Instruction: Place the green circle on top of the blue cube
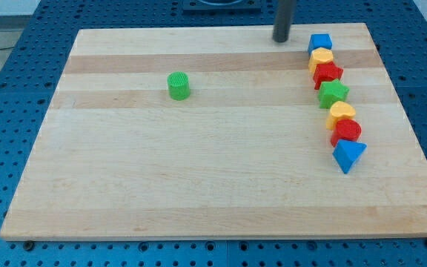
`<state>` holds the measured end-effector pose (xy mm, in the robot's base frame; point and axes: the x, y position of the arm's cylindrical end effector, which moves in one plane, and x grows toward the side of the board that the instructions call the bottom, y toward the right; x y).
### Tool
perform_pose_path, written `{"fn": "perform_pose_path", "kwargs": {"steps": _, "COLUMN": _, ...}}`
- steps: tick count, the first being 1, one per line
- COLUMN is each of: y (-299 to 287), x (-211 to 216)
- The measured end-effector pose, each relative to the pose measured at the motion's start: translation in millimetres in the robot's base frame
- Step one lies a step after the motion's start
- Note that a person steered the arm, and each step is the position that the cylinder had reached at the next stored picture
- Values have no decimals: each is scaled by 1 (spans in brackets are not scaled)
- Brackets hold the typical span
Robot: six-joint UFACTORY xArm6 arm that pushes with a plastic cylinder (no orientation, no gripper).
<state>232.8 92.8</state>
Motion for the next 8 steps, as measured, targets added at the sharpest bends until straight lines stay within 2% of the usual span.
{"fn": "perform_pose_path", "kwargs": {"steps": 1, "y": -64, "x": 11}}
{"fn": "perform_pose_path", "kwargs": {"steps": 2, "y": -137, "x": 49}}
{"fn": "perform_pose_path", "kwargs": {"steps": 3, "y": -186, "x": 95}}
{"fn": "perform_pose_path", "kwargs": {"steps": 4, "y": -213, "x": 136}}
{"fn": "perform_pose_path", "kwargs": {"steps": 5, "y": -214, "x": 167}}
{"fn": "perform_pose_path", "kwargs": {"steps": 6, "y": -195, "x": 164}}
{"fn": "perform_pose_path", "kwargs": {"steps": 8, "y": -125, "x": 76}}
